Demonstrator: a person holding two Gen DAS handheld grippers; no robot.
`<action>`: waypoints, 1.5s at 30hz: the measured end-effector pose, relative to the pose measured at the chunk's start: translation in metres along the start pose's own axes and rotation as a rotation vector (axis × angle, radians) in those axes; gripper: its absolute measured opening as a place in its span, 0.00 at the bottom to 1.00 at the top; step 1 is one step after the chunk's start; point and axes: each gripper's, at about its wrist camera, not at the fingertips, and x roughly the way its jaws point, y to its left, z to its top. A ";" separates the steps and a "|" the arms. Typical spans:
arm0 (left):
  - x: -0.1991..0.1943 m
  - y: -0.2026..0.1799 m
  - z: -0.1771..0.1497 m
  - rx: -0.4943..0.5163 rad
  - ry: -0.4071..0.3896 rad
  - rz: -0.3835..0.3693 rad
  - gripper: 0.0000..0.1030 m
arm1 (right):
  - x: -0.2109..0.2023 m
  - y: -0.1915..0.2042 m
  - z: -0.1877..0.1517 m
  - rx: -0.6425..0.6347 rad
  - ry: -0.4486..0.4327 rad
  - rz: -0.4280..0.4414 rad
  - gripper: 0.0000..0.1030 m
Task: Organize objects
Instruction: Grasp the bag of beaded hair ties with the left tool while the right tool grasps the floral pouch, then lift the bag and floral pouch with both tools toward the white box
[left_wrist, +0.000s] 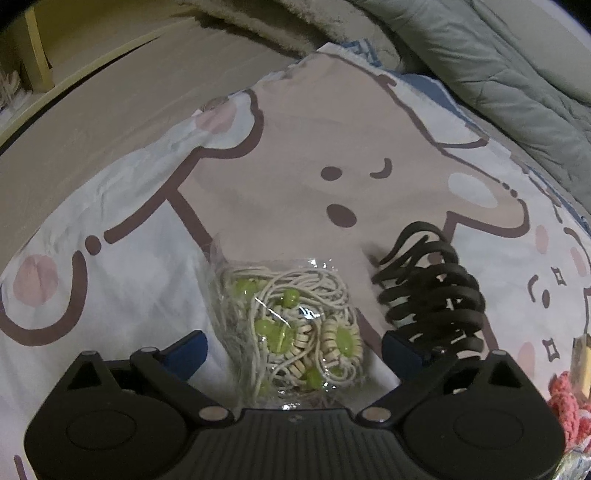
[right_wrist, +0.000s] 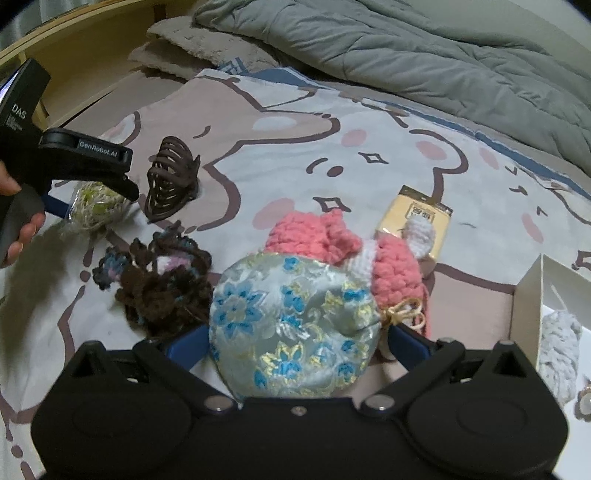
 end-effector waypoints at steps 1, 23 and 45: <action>0.002 0.001 0.001 0.001 0.002 0.003 0.95 | 0.002 0.000 0.001 -0.007 0.005 -0.004 1.00; -0.024 0.014 0.001 0.016 -0.016 -0.098 0.65 | -0.030 -0.018 0.013 0.037 -0.035 0.019 0.80; -0.140 -0.043 -0.039 0.379 -0.313 -0.195 0.65 | -0.088 -0.030 0.029 0.196 -0.177 -0.020 0.80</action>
